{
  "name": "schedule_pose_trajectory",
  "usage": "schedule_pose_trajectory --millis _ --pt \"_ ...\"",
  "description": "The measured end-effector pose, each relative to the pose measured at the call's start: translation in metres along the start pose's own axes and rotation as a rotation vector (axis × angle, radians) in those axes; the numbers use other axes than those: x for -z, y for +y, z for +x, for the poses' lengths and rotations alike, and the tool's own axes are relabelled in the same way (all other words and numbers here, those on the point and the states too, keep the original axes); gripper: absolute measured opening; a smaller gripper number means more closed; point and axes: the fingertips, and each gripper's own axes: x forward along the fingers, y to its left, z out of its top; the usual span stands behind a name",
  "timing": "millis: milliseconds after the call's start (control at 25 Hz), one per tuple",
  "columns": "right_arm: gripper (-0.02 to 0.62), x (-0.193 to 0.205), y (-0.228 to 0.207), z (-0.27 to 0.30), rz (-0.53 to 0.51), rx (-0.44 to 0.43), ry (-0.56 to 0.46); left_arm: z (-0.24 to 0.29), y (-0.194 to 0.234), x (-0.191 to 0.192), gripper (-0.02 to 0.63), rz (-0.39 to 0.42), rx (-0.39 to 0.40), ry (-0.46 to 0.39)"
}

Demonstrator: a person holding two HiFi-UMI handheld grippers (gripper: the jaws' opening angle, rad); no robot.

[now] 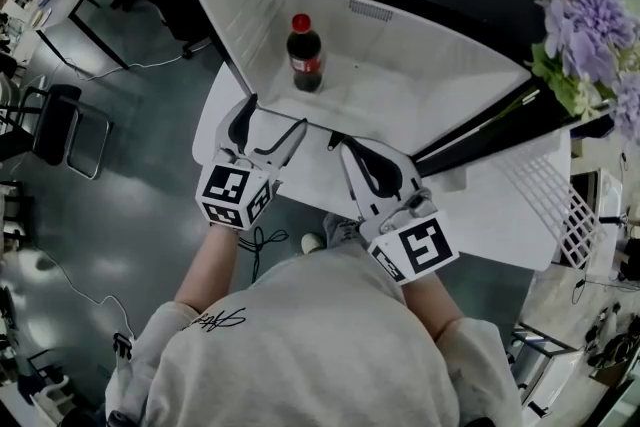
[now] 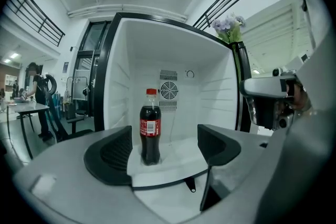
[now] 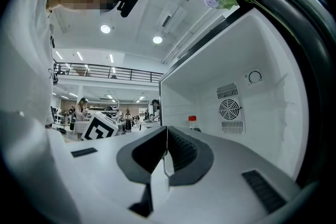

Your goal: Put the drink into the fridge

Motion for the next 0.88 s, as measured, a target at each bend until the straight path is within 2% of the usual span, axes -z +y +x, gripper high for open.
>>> schedule_pose_trajectory --millis 440,880 --pt "0.012 0.001 0.013 -0.003 0.0 -0.016 -0.01 -0.025 -0.014 -0.003 0.387 -0.001 0.013 -0.016" --pt "0.012 -0.004 0.024 -0.004 -0.012 -0.035 -0.027 -0.047 -0.024 -0.023 0.387 0.018 0.038 -0.064"
